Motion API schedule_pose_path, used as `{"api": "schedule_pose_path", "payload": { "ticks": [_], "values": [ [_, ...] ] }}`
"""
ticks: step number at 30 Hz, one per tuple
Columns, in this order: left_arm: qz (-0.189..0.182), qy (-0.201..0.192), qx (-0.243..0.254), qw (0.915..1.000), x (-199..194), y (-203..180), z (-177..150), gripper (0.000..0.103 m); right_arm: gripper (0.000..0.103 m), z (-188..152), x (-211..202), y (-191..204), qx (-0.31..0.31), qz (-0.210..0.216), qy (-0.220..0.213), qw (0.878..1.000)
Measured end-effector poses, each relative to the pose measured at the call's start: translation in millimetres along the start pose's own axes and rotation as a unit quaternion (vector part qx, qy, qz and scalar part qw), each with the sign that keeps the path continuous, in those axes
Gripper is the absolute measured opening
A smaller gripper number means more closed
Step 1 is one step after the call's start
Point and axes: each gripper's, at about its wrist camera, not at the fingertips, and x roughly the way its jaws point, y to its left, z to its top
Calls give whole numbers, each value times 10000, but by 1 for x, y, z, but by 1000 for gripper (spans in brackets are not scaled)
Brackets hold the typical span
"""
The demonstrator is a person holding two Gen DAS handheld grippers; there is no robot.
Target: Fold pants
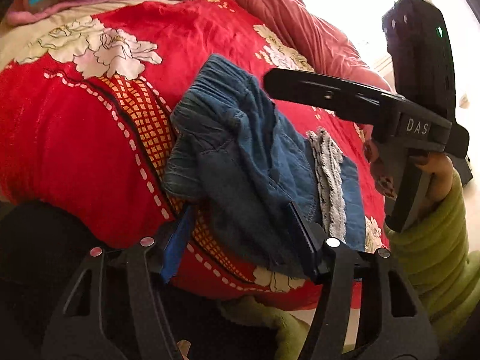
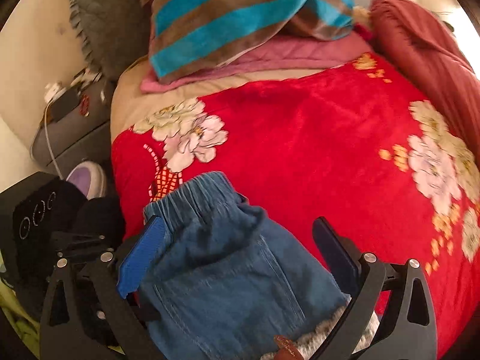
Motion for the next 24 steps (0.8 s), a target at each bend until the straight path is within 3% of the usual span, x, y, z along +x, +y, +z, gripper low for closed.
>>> {"api": "schedule_pose_path", "payload": {
  "ticks": [10, 12, 13, 18, 20, 24],
  "values": [
    [-184, -1, -90, 9998, 12, 10, 11, 54, 97, 18, 51, 1, -72, 753, 519, 9958],
    [-196, -8, -92, 9998, 14, 11, 13, 54, 70, 17, 57, 2, -38, 964, 569, 9937],
    [-203, -16, -91, 9998, 15, 11, 14, 54, 68, 16, 58, 1, -20, 962, 569, 9937],
    [-231, -155, 117, 9995, 13, 4, 13, 50, 37, 7, 34, -4, 107, 997, 149, 9948],
    [-337, -191, 168, 9991, 7, -2, 11, 41, 34, 0, 12, -10, 202, 1033, -145, 9943],
    [-379, -365, 517, 9973, -4, -27, 13, 41, 34, -14, -26, -22, 381, 1044, -611, 9919]
  ]
}}
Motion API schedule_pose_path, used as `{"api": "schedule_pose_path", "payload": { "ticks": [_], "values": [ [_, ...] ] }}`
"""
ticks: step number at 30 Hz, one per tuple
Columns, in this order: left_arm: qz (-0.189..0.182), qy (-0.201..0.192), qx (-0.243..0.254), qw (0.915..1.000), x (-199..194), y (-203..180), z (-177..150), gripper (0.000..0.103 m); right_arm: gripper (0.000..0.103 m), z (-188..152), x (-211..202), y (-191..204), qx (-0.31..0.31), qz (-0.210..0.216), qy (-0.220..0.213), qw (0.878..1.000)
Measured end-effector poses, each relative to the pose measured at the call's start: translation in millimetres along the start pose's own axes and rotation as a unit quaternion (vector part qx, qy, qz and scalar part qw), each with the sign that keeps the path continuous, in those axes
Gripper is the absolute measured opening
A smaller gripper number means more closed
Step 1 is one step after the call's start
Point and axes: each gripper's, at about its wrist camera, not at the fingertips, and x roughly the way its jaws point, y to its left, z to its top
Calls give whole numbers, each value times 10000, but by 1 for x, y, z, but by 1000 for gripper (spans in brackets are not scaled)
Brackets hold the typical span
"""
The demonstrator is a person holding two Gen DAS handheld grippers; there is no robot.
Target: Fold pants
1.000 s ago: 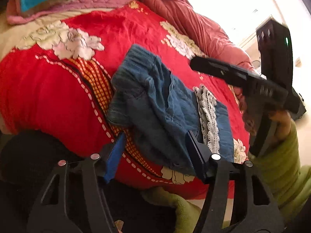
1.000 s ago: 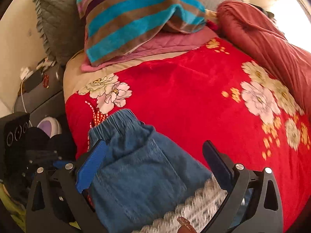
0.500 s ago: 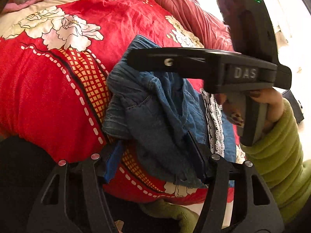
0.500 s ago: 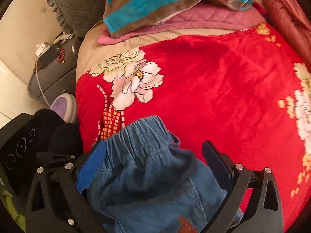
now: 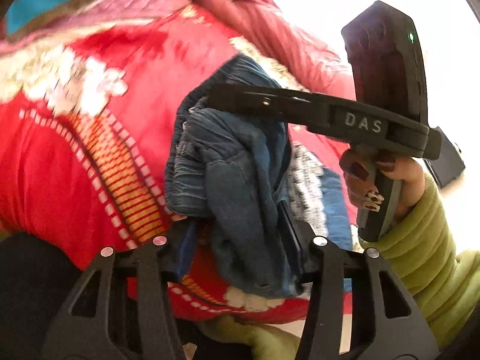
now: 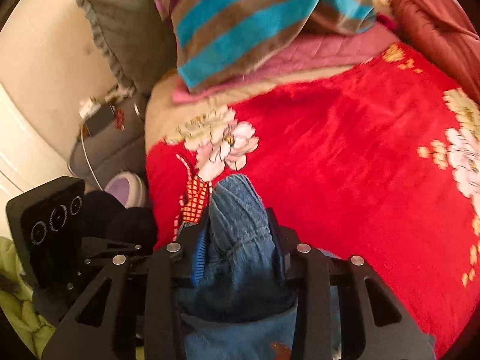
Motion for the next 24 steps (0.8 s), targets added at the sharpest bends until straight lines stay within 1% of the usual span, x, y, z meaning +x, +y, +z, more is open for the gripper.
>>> {"api": "schedule_pose_path", "payload": {
  "ticks": [2, 5, 11, 13, 16, 17, 18, 19, 20, 22, 23, 24],
  "values": [
    [-40, -31, 161, 9999, -1, -12, 3, 41, 34, -8, -25, -2, 48, -15, -262, 9996],
    [-98, -22, 417, 9991, 0, -33, 5, 41, 34, -19, -52, -5, 128, -65, -508, 9986],
    [-263, 153, 859, 9958, 12, -75, 2, 41, 34, -53, -98, -20, 487, -274, -932, 9941],
    [-348, 226, 1048, 9936, 18, -91, -1, 41, 34, -67, -113, -26, 645, -291, -1080, 9916],
    [-531, 380, 1379, 9883, 26, -114, -11, 42, 37, -93, -133, -33, 882, -364, -1271, 9873],
    [-591, 440, 1473, 9863, 29, -120, -15, 46, 45, -104, -140, -38, 1059, -358, -1326, 9848],
    [-658, 517, 1586, 9838, 33, -126, -21, 46, 59, -117, -146, -44, 1275, -387, -1393, 9812],
    [-709, 564, 1679, 9816, 34, -131, -28, 46, 65, -128, -149, -47, 1427, -453, -1455, 9780],
    [-797, 609, 1818, 9782, 34, -136, -36, 46, 67, -141, -153, -52, 1604, -541, -1500, 9741],
    [-900, 648, 1948, 9746, 32, -138, -44, 46, 68, -166, -157, -64, 1984, -729, -1498, 9659],
    [-897, 612, 1976, 9743, 28, -138, -46, 46, 71, -177, -159, -68, 2165, -763, -1503, 9616],
    [-832, 506, 1960, 9758, 24, -135, -43, 46, 76, -189, -160, -72, 2394, -798, -1485, 9562]
  ]
}}
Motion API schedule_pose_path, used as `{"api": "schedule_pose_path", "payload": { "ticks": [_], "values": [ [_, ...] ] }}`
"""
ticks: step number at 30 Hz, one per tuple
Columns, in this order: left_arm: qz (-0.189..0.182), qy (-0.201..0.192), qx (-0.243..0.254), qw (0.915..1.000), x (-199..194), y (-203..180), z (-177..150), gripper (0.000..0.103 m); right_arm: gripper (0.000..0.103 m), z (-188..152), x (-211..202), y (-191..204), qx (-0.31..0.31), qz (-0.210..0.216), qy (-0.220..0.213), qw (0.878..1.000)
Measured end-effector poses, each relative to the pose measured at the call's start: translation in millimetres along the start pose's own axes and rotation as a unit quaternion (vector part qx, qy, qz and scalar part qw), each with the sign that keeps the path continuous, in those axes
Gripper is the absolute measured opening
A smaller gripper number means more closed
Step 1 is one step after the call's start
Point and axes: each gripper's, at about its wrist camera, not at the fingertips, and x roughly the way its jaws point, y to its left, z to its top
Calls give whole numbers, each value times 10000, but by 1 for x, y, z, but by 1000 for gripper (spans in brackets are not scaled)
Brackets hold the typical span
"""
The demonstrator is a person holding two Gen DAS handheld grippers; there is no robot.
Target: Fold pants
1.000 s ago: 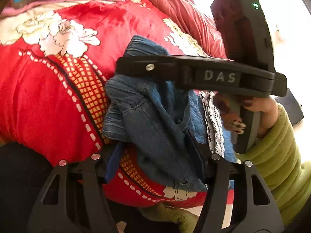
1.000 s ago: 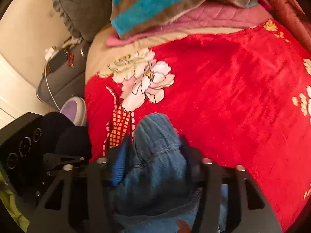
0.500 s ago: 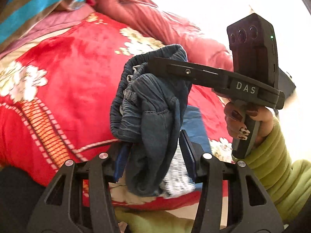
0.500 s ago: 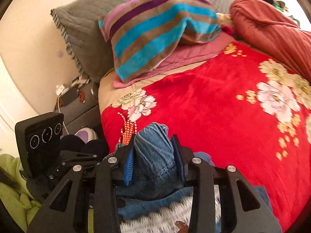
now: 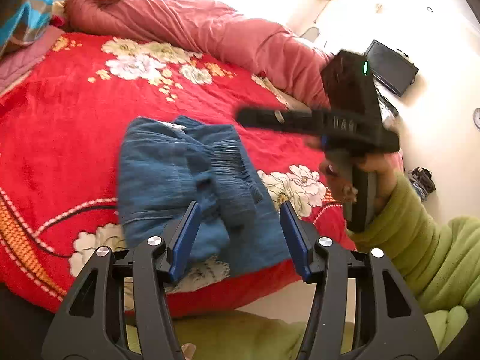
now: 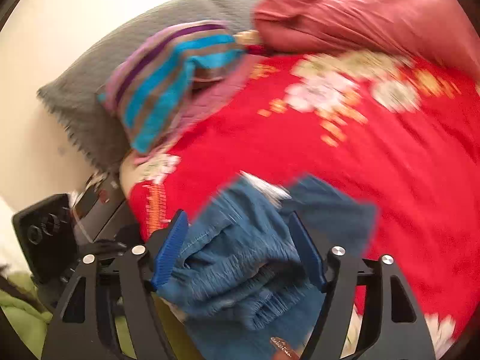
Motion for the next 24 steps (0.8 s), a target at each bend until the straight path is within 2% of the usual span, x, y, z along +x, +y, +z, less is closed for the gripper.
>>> {"api": "schedule_pose_path", "payload": {
  "ticks": [3, 5, 7, 8, 10, 11, 12, 15, 16, 19, 22, 24],
  "values": [
    [457, -190, -48, 9988, -8, 12, 7, 46, 86, -11, -3, -11, 261, -146, 3, 9996],
    [817, -140, -42, 9965, -2, 16, 9, 46, 91, -15, 1, -13, 383, -157, 52, 9991],
    [1041, 15, 76, 9945, 14, 17, 12, 45, 91, -15, 12, -11, 473, -144, 208, 9986],
    [1135, 115, 162, 9933, 22, 16, 10, 40, 99, -15, 18, -12, 512, -201, 287, 9981],
    [1144, 377, 360, 9921, 38, 10, 3, 29, 97, -16, 32, -10, 563, -303, 419, 9971],
    [1088, 473, 422, 9920, 42, 8, 0, 27, 64, -18, 35, -8, 526, -204, 458, 9974],
    [1082, 562, 588, 9908, 45, 0, -6, 27, 42, -20, 35, -3, 430, -107, 505, 9977],
    [959, 665, 752, 9903, 42, -9, -17, 27, 37, -24, 14, 12, 15, -80, 265, 9996],
    [905, 717, 714, 9907, 41, -7, -19, 27, 37, -25, 10, 11, -15, -119, 242, 9996],
    [758, 784, 611, 9922, 45, -4, -22, 27, 42, -34, 17, -4, 18, -628, 431, 9971],
    [801, 828, 645, 9913, 46, -6, -24, 27, 53, -39, 23, -9, 167, -681, 495, 9963],
    [749, 751, 577, 9927, 37, -6, -25, 27, 72, -34, 16, -3, 82, -751, 441, 9962]
  ]
}}
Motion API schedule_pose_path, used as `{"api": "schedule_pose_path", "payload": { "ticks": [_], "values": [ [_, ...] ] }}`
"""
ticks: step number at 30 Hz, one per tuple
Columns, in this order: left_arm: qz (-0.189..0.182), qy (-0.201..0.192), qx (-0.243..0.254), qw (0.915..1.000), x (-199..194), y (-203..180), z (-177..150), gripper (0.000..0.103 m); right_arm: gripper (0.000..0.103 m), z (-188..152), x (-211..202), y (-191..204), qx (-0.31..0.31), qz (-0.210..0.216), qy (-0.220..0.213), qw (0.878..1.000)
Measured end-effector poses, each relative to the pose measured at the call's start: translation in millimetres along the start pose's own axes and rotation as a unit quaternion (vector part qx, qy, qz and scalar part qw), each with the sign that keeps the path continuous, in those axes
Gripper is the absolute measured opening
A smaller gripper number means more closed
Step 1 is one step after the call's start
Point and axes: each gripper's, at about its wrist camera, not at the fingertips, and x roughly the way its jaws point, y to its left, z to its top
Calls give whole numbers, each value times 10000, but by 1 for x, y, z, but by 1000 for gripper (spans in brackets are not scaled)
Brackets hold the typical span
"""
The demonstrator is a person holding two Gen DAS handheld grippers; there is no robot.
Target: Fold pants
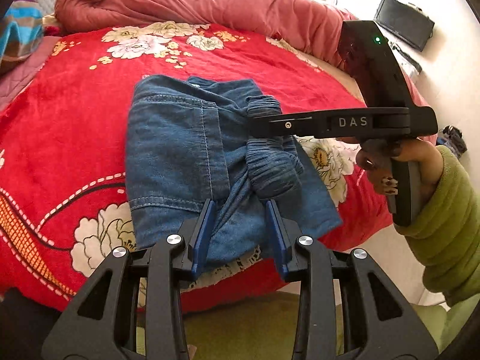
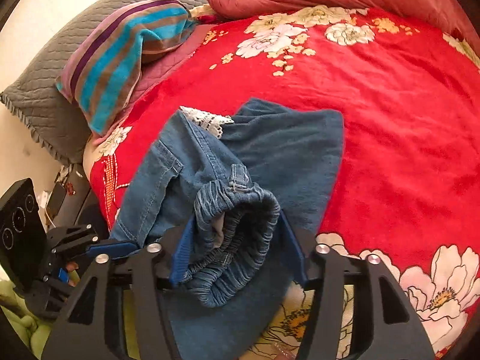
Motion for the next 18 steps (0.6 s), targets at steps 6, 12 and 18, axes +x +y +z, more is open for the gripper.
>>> {"api": "schedule_pose_path", "payload": {
  "ticks": [6, 12, 18],
  "values": [
    [71, -577, -326, 9978, -36, 19, 6, 27, 75, 36, -26, 20, -542, -137, -532, 9970],
    [-34, -57, -51, 10000, -8, 6, 0, 6, 56, 71, 34, 42, -1369, -164, 310, 9900],
    [-197, 312, 174, 9992, 7, -2, -12, 6, 6, 69, 71, 55, -1733, -351, 782, 9811]
  ]
}}
